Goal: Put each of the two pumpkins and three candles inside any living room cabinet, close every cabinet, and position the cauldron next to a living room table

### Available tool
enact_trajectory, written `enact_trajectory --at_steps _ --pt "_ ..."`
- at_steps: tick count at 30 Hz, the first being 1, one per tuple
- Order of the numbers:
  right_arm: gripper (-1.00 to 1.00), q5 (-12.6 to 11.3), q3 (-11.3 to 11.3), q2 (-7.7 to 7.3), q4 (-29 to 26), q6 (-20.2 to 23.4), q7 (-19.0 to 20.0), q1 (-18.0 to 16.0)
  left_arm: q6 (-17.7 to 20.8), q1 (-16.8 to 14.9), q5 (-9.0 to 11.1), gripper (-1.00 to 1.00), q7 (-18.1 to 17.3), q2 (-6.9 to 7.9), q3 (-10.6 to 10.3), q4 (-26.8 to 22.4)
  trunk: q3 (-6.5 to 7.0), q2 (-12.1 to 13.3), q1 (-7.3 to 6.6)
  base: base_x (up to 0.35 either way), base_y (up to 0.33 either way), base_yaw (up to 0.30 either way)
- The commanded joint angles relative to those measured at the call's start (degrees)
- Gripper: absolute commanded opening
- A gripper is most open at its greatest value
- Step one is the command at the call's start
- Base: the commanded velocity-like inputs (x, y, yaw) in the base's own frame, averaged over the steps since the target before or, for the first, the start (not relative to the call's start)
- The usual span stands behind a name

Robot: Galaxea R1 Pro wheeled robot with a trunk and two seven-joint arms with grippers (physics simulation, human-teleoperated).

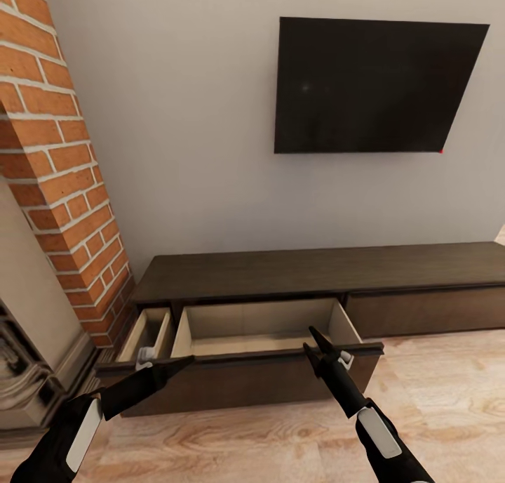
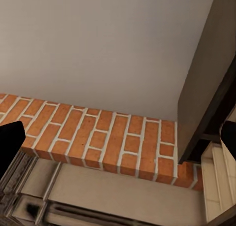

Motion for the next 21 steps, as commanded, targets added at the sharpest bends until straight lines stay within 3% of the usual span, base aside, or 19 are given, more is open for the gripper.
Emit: enact_trajectory --at_steps 1,6,13,16,19,20,21 --pt "1.00 -0.21 -0.17 0.03 0.01 0.50 0.05 -0.05 0.50 -0.03 0.24 1.00 -0.07 0.01 0.02 0.01 0.13 0.39 -0.24 0.000 0.000 0.000" --pt "1.00 -0.15 1.21 -0.06 0.01 0.48 -1.29 -0.06 0.45 -0.03 0.18 1.00 0.07 0.01 0.02 0.01 1.03 2.40 -1.33 0.000 0.000 0.000" --pt "1.00 -0.07 2.76 -0.32 -0.23 -0.53 -6.46 -0.23 0.41 -0.03 0.12 1.00 0.20 0.01 0.02 0.01 2.29 5.21 -2.87 0.000 0.000 0.000" --pt "1.00 2.04 4.86 -0.59 -1.74 -0.27 -8.83 -0.34 0.39 -0.03 0.07 1.00 0.27 -0.02 0.02 0.01 2.82 6.41 -3.53 0.000 0.000 0.000" --pt "1.00 6.70 8.57 -0.75 -8.21 1.16 -11.42 -0.32 0.35 -0.03 0.01 1.00 0.32 -0.18 0.02 -0.03 3.36 7.61 -4.19 0.000 0.000 0.000" --pt "1.00 9.40 9.85 -0.72 -11.78 3.42 -14.19 -0.29 0.34 -0.03 -0.02 1.00 0.33 -0.27 0.02 -0.05 3.54 8.01 -4.41 0.000 0.000 0.000" --pt "1.00 10.55 10.27 -0.72 -13.51 4.92 -16.03 -0.29 0.34 -0.03 -0.04 1.00 0.35 -0.29 0.02 -0.06 3.72 8.42 -4.63 0.000 0.000 0.000"
